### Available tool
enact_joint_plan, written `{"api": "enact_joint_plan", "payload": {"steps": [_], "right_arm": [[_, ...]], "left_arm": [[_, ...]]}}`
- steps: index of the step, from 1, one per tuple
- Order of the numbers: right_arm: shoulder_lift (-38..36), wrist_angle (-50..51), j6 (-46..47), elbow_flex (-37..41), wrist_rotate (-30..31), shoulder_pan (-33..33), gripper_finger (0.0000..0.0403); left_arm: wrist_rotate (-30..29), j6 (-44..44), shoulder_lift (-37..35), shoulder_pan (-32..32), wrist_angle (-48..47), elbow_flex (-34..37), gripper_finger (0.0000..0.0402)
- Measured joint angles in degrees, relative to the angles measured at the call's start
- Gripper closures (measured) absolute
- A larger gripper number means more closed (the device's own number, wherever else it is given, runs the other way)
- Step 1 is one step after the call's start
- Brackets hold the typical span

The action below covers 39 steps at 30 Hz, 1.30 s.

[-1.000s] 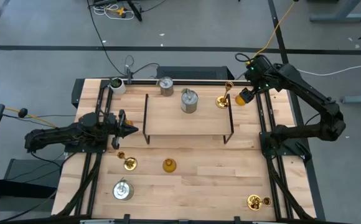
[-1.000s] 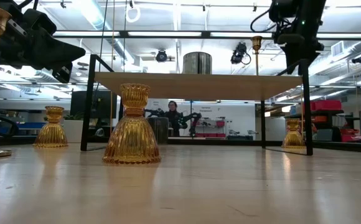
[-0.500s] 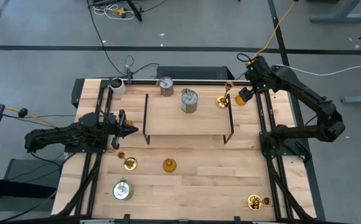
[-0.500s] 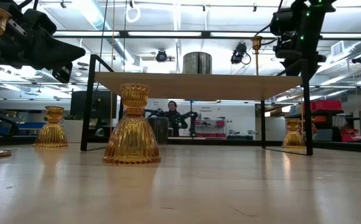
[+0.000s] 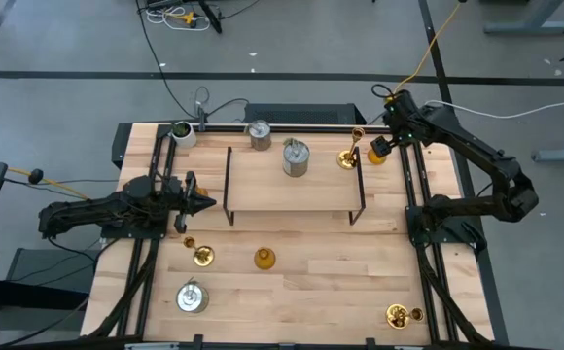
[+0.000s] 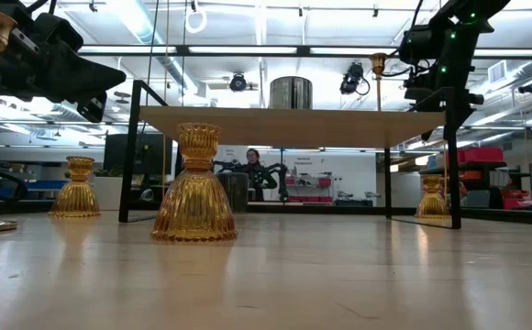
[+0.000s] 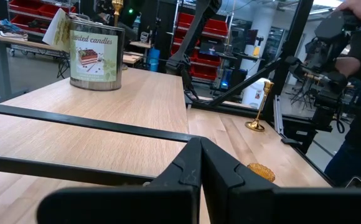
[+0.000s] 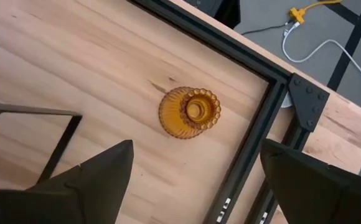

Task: Pick & Place candle stick holders
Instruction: Put the right candle holder on the shelf aligned with the other candle holder

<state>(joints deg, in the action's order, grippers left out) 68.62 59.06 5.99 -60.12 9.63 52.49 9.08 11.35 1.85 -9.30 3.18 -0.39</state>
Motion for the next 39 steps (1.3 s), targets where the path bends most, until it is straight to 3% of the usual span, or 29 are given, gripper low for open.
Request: {"api": "enact_joint_plan", "payload": {"steps": [12,19,27,39], "right_arm": [[3.3,0.1,0.0,0.0,1.3,0.0,0.005],[3.3,0.1,-6.3,0.0,-1.1,0.0,0.005],[3.3,0.6,-6.5,0.0,-1.6,0.0,0.005],[-0.6,7.3,-8.2,0.1,-1.6,-0.1,0.005]], "left_arm": [[0.0,0.0,0.0,0.0,0.0,0.0,0.0394],[0.0,0.0,0.0,0.0,0.0,0.0,0.0394],[0.0,0.0,0.0,0.0,0.0,0.0,0.0394],[0.0,0.0,0.0,0.0,0.0,0.0,0.0394]]}}
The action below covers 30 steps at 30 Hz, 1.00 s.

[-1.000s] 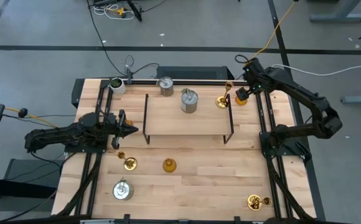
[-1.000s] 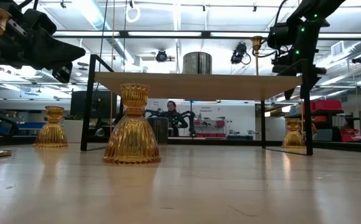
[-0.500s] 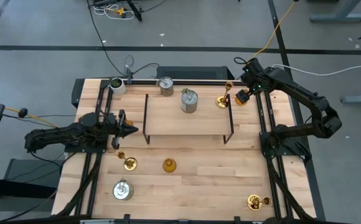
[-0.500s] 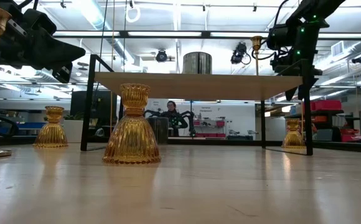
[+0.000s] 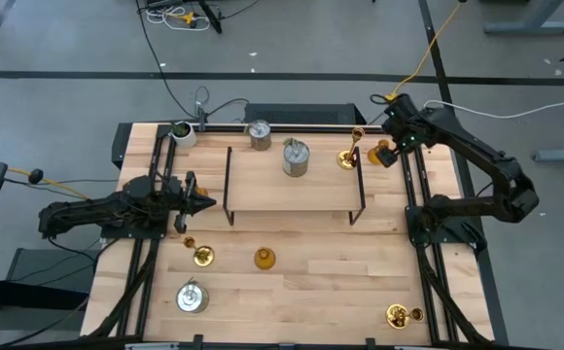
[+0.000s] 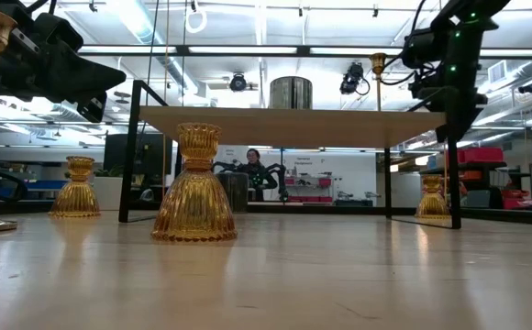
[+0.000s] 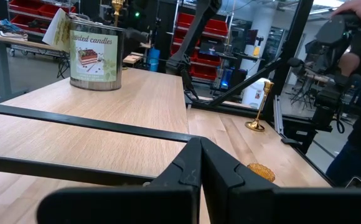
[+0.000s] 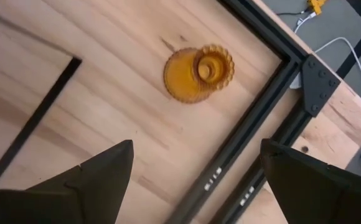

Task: Pick & Place candle stick holders
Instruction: Put the right candle holder on the shelf aligned with the other candle holder

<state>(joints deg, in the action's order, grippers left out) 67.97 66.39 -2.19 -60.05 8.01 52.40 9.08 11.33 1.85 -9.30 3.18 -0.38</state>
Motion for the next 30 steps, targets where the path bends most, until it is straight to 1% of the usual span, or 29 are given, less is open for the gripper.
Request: {"api": "enact_joint_plan", "payload": {"steps": [4,17,26,30], "right_arm": [[-1.9,2.3,-0.3,0.0,0.1,-1.1,0.005],[-11.3,4.1,-1.3,0.0,0.1,-7.3,0.005],[-14.3,7.4,-1.3,0.0,0.1,-9.9,0.005],[-15.7,7.6,-1.3,0.0,-0.1,-12.8,0.005]], "left_arm": [[0.0,0.0,0.0,0.0,0.0,0.0,0.0394],[0.0,0.0,0.0,0.0,0.0,0.0,0.0394],[0.0,0.0,0.0,0.0,0.0,0.0,0.0394],[0.0,0.0,0.0,0.0,0.0,0.0,0.0394]]}}
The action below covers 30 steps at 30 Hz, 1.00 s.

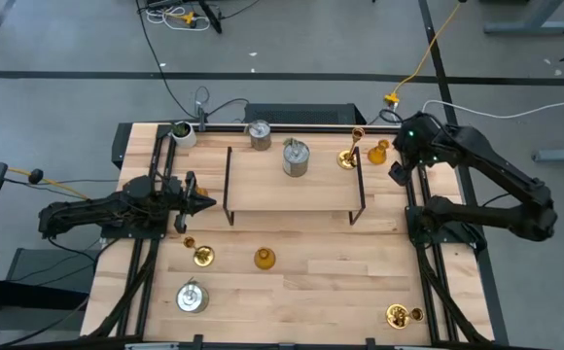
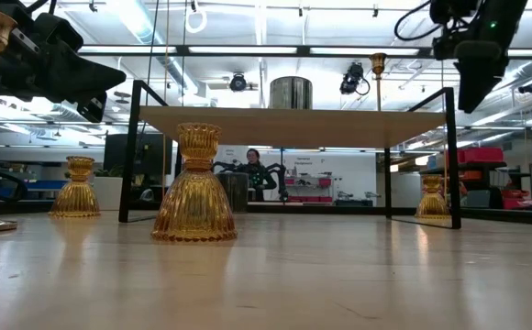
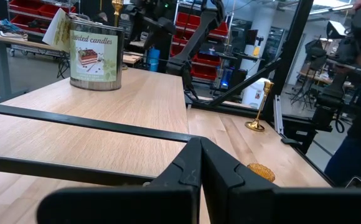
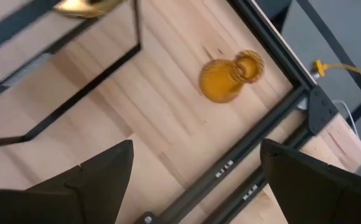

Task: Pick & Place candle stick holders
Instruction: Put the right candle holder on the shelf aligned with the other candle holder

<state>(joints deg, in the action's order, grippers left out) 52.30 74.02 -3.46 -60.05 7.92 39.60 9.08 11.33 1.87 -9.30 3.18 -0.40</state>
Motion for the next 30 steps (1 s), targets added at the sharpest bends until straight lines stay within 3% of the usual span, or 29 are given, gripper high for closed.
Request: {"api": "enact_joint_plan", "payload": {"steps": [15,19,26,30], "right_arm": [[-8.0,4.4,-0.5,0.0,-8.9,-14.1,0.005],[-9.0,4.8,-1.5,0.0,-11.9,-19.8,0.005],[-9.0,5.3,-0.1,0.0,-22.9,-31.1,0.005],[-9.1,5.3,-0.1,0.0,-24.3,-37.7,0.005]], "left_arm": [[0.0,0.0,0.0,0.0,0.0,0.0,0.0394],[0.0,0.0,0.0,0.0,0.0,0.0,0.0394],[0.0,0.0,0.0,0.0,0.0,0.0,0.0394],[0.0,0.0,0.0,0.0,0.0,0.0,0.0394]]}}
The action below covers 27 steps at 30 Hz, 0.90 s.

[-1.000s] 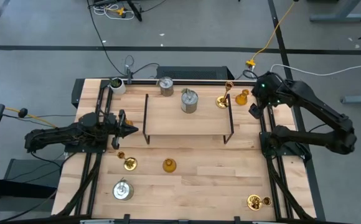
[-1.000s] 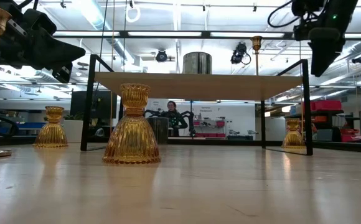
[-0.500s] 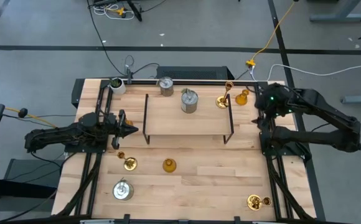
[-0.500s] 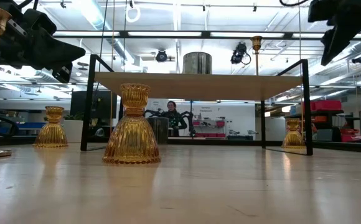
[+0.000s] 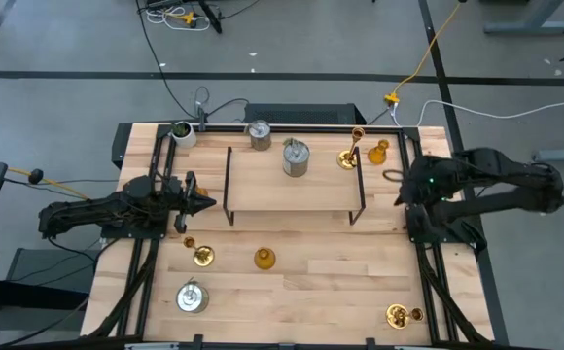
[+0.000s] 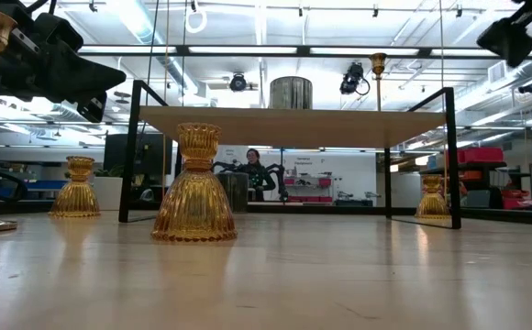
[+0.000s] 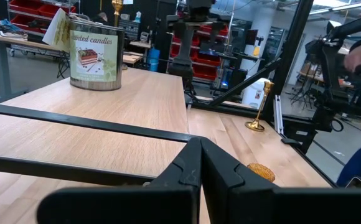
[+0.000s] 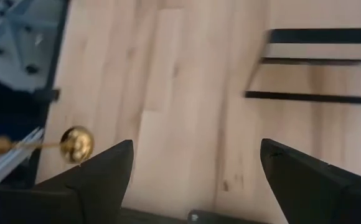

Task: Pick & Place candle stick holders
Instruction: Put the right candle holder on the shelf aligned with the other candle holder

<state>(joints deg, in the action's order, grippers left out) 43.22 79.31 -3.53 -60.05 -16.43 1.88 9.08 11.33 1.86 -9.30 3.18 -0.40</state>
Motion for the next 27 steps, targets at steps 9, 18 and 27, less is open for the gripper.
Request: {"api": "enact_joint_plan", "payload": {"steps": [9,18,27], "right_arm": [[0.6,-3.9,1.6,0.0,0.3,-15.5,0.005],[0.5,-5.2,-1.6,0.0,0.3,-27.5,0.005],[4.2,-12.0,-4.5,0.0,-0.8,-36.6,0.005]], "left_arm": [[0.0,0.0,0.0,0.0,0.0,0.0,0.0394],[0.0,0.0,0.0,0.0,0.0,0.0,0.0394],[0.0,0.0,0.0,0.0,0.0,0.0,0.0394]]}}
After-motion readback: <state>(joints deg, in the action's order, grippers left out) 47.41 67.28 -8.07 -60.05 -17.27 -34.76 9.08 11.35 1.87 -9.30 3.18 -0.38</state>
